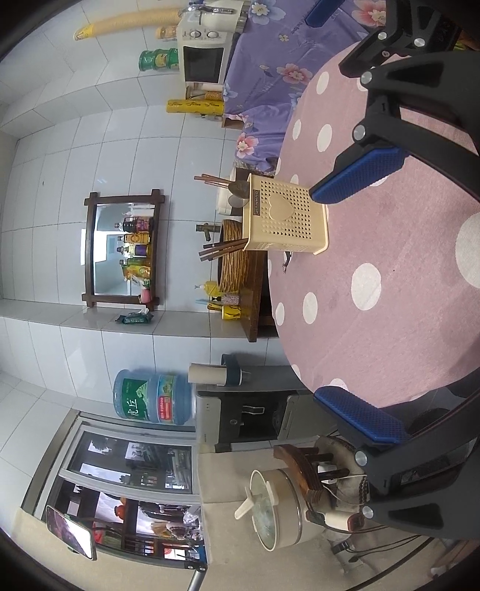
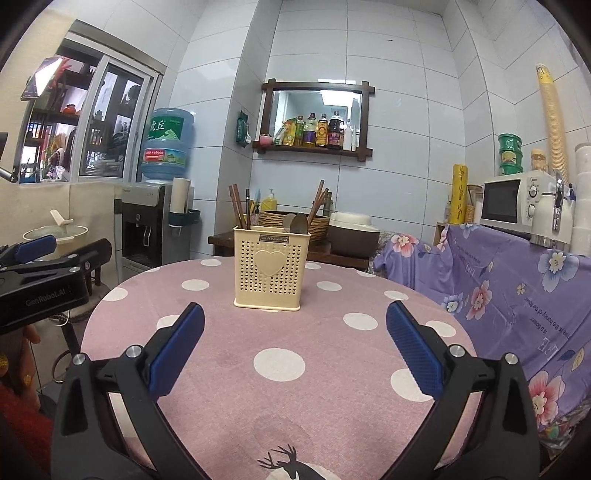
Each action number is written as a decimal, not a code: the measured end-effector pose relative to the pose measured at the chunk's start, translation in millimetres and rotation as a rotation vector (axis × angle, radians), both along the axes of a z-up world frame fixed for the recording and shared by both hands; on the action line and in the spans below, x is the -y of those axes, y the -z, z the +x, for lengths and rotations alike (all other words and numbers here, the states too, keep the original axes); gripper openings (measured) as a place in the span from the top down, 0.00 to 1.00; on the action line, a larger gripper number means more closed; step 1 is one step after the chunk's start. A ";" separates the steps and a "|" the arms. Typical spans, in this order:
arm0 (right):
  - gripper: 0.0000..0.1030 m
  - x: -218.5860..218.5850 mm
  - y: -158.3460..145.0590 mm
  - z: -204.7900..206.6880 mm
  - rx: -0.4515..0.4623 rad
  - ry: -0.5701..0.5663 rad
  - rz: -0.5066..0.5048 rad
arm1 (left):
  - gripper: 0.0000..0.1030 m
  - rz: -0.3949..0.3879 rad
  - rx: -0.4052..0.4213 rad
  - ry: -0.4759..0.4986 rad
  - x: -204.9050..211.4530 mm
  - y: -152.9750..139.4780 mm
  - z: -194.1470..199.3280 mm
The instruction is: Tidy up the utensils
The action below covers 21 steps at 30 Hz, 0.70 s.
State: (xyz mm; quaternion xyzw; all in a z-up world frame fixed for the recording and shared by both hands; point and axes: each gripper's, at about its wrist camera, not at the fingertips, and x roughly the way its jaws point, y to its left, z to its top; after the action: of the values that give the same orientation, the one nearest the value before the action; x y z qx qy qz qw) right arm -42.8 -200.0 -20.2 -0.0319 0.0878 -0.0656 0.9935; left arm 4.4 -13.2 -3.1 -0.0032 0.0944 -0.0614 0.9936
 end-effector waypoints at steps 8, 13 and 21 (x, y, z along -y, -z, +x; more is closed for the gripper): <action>0.05 -0.4 -1.2 -0.6 -0.001 -0.008 0.000 | 0.05 0.002 0.003 -0.005 0.6 0.5 -2.1; 0.05 -0.8 -1.9 -0.8 0.001 -0.008 -0.001 | 0.05 0.005 0.008 -0.007 0.0 1.3 -3.0; 0.05 -0.7 -1.9 -0.6 0.001 -0.008 -0.001 | 0.05 0.005 0.007 -0.011 -2.5 3.0 -3.7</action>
State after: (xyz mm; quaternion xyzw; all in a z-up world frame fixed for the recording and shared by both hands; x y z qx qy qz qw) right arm -43.3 -199.3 -18.3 -0.0325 0.0873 -0.0617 0.9937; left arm 0.7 -10.7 -6.1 -0.0008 0.0911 -0.0558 0.9943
